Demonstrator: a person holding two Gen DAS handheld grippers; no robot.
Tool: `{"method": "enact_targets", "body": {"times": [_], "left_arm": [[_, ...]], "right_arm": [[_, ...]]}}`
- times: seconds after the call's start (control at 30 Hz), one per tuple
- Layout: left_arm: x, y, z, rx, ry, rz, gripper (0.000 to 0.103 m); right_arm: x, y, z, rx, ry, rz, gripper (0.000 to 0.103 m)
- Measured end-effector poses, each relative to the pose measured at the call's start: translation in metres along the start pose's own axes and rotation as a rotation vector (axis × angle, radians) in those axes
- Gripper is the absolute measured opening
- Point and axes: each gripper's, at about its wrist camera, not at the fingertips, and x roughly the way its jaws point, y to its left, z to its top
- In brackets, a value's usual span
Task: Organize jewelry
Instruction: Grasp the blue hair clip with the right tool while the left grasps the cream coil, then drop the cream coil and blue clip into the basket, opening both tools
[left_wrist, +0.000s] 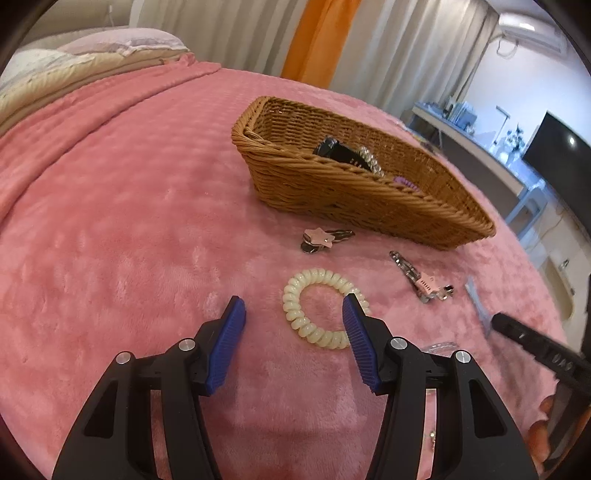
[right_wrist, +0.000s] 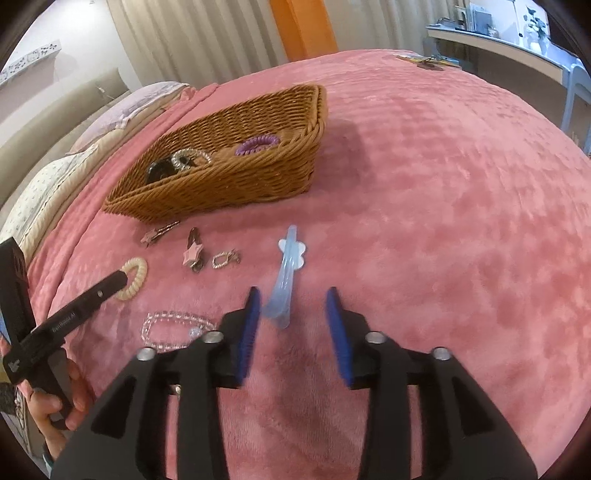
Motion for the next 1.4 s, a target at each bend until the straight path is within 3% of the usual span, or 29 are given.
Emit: {"method": "enact_targets", "body": {"times": [0.17,0.23,0.3,0.37,0.43,0.63,0.93,1.17,1.4], "left_arm": [[0.003,-0.01,-0.001,0.052,0.003,0.068,0.049],[0.002,-0.01,-0.001,0.054,0.001,0.078,0.036],[0.001,-0.01,-0.001,0.055,-0.003,0.077,0.029],[0.001,-0.011,-0.002,0.063,-0.006,0.075,0.015],[0.0,-0.012,-0.003,0.07,-0.012,0.077,0.01],[-0.006,-0.014,-0.004,0.075,-0.046,0.061,0.009],[-0.049,-0.023,-0.003,0.086,-0.189,0.039,0.009],[-0.103,-0.055,0.039,0.121,-0.307,-0.016,0.009],[-0.086,-0.078,0.099,0.147,-0.356,-0.027,0.009]], "right_arm": [[0.014,0.021,0.007,-0.088,0.011,-0.085,0.048],[0.022,0.024,0.005,-0.108,0.034,-0.117,0.046],[0.024,0.027,0.003,-0.127,0.029,-0.143,0.035],[0.026,0.031,0.002,-0.151,0.034,-0.165,0.021],[0.027,0.035,0.0,-0.18,0.034,-0.2,0.013],[0.012,0.041,-0.007,-0.2,-0.015,-0.156,0.011],[-0.042,0.045,-0.001,-0.192,-0.118,-0.086,0.011],[-0.088,0.064,0.052,-0.254,-0.226,-0.053,0.011],[-0.054,0.075,0.117,-0.257,-0.24,-0.005,0.011]]}}
